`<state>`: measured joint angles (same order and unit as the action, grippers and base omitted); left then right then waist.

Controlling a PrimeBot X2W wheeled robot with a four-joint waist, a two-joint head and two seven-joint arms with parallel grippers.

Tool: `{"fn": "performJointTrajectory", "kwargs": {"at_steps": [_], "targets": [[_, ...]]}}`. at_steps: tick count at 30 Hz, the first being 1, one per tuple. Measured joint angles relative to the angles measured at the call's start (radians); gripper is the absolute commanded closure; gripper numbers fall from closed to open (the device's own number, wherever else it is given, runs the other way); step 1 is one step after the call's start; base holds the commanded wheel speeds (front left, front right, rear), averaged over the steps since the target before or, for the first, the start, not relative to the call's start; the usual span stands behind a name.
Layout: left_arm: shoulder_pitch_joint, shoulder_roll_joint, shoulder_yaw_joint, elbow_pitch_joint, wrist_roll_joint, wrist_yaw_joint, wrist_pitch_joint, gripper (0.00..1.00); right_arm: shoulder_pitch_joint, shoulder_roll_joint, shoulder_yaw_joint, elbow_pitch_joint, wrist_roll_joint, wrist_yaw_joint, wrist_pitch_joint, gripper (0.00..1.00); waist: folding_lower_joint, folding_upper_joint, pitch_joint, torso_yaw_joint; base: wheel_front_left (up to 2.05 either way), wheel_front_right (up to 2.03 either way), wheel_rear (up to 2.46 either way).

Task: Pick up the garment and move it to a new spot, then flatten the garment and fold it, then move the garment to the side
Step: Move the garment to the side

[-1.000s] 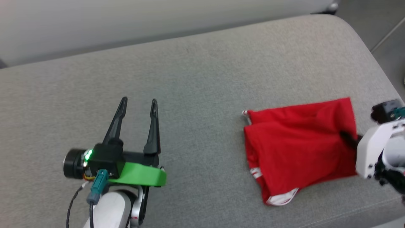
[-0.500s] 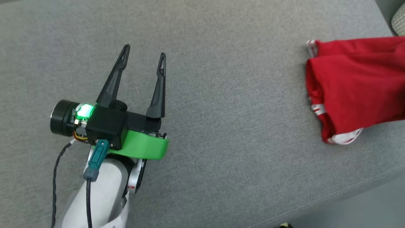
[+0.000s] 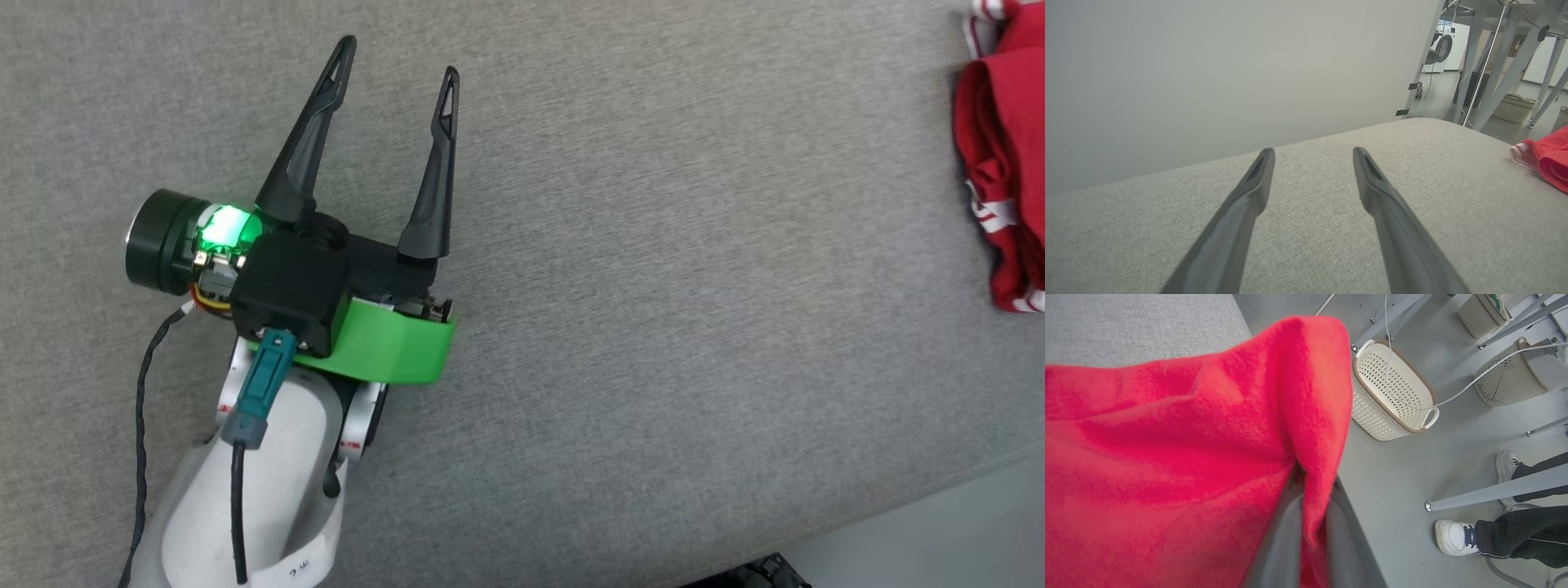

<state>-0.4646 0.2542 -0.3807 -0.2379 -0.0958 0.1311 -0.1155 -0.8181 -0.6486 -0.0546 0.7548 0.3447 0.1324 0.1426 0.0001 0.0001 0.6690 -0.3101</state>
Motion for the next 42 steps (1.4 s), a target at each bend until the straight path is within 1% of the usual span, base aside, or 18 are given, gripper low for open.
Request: {"fn": "performJointTrajectory", "kwargs": {"at_steps": [2, 3, 4, 5, 7, 8, 10, 11, 12, 13, 14, 15, 20, 27, 30, 34, 38, 42], "targets": [[-0.009, -0.003, -0.002, 0.004, 0.0, 0.0, -0.009, 0.0, -0.014, 0.01, -0.016, 0.03, -0.034, 0.0, -0.024, 1.0, 0.0, 0.0, 0.017, 0.016, 0.0, 0.0, 0.0], [-0.009, -0.005, -0.002, 0.006, 0.0, 0.0, -0.012, 0.0, -0.021, 0.016, -0.022, 0.044, -0.039, 0.0, -0.027, 0.97, 0.0, 0.0, 0.023, 0.023, 0.0, 0.0, 0.0], [-0.01, -0.007, -0.002, 0.008, 0.0, 0.001, -0.017, 0.0, -0.026, 0.021, -0.029, 0.058, -0.052, 0.0, -0.038, 0.91, 0.0, 0.0, 0.029, 0.032, 0.0, 0.0, 0.0], [-0.01, -0.008, -0.002, 0.012, 0.0, 0.001, -0.022, 0.0, -0.031, 0.025, -0.038, 0.073, -0.068, 0.0, -0.052, 0.76, 0.0, 0.0, 0.035, 0.041, 0.0, 0.0, 0.0], [-0.011, -0.009, -0.001, 0.021, -0.001, 0.004, -0.031, 0.0, -0.043, 0.033, -0.053, 0.101, -0.087, 0.0, -0.063, 0.7, 0.0, 0.0, 0.044, 0.056, 0.0, 0.0, 0.0], [-0.011, -0.011, -0.002, 0.026, -0.001, 0.005, -0.036, 0.0, -0.049, 0.037, -0.061, 0.115, -0.1, 0.0, -0.071, 0.68, 0.0, 0.0, 0.048, 0.064, 0.0, 0.0, 0.0], [-0.011, -0.014, -0.001, 0.032, -0.002, 0.006, -0.044, 0.0, -0.056, 0.042, -0.078, 0.14, -0.125, 0.0, -0.083, 0.73, 0.0, 0.0, 0.052, 0.077, 0.0, 0.0, 0.0], [-0.011, -0.014, -0.001, 0.035, -0.003, 0.007, -0.048, 0.0, -0.061, 0.043, -0.089, 0.152, -0.138, 0.0, -0.092, 0.73, 0.0, 0.0, 0.054, 0.084, 0.0, 0.0, 0.0], [-0.011, -0.015, 0.0, 0.038, -0.005, 0.01, -0.052, 0.0, -0.066, 0.045, -0.1, 0.165, -0.146, 0.0, -0.1, 0.69, 0.0, 0.0, 0.054, 0.089, 0.0, 0.0, 0.0], [-0.011, -0.016, 0.0, 0.04, -0.01, 0.011, -0.053, 0.0, -0.069, 0.045, -0.105, 0.174, -0.156, 0.0, -0.105, 0.53, 0.0, 0.0, 0.053, 0.093, 0.0, 0.0, 0.0], [-0.011, -0.017, 0.0, 0.044, -0.012, 0.011, -0.058, 0.0, -0.071, 0.046, -0.116, 0.184, -0.171, -0.001, -0.118, 0.24, 0.0, 0.0, 0.05, 0.096, 0.0, 0.0, 0.0], [-0.011, -0.018, 0.0, 0.049, -0.012, 0.013, -0.06, 0.0, -0.072, 0.048, -0.125, 0.193, -0.187, -0.001, -0.126, 0.0, -0.0001, 0.0, 0.046, 0.098, 0.0, 0.0, 0.0], [-0.007, -0.027, 0.001, 0.071, -0.026, 0.015, -0.078, 0.0, -0.074, 0.055, -0.182, 0.224, -0.267, -0.001, -0.19, 0.0, -0.0001, 0.0, 0.011, 0.102, 0.0, 0.0, 0.0], [0.05, -0.033, 0.008, 0.108, -0.066, 0.029, -0.105, 0.0, -0.032, 0.104, -0.265, 0.207, -0.37, -0.001, -0.319, 0.0, -0.0001, 0.0, -0.073, 0.109, 0.0, 0.0, 0.0], [0.089, -0.037, 0.015, 0.13, -0.082, 0.035, -0.113, 0.0, 0.015, 0.137, -0.287, 0.179, -0.376, -0.001, -0.358, 0.0, -0.0001, 0.0, -0.119, 0.114, 0.0, 0.0, 0.0], [0.145, -0.044, 0.027, 0.155, -0.109, 0.044, -0.123, 0.0, 0.097, 0.193, -0.295, 0.122, -0.372, -0.001, -0.382, 0.0, -0.0002, 0.0, -0.184, 0.123, 0.0, 0.0, 0.0], [0.196, -0.061, 0.036, 0.177, -0.134, 0.054, -0.132, 0.0, 0.203, 0.257, -0.292, 0.038, -0.349, -0.001, -0.393, 0.0, -0.0003, 0.0, -0.25, 0.135, 0.0, 0.0, 0.0], [0.238, -0.068, 0.056, 0.198, -0.145, 0.063, -0.139, 0.0, 0.31, 0.326, -0.268, -0.07, -0.317, -0.001, -0.394, 0.0, -0.0002, 0.0, -0.313, 0.15, 0.0, 0.0, 0.0]]}}
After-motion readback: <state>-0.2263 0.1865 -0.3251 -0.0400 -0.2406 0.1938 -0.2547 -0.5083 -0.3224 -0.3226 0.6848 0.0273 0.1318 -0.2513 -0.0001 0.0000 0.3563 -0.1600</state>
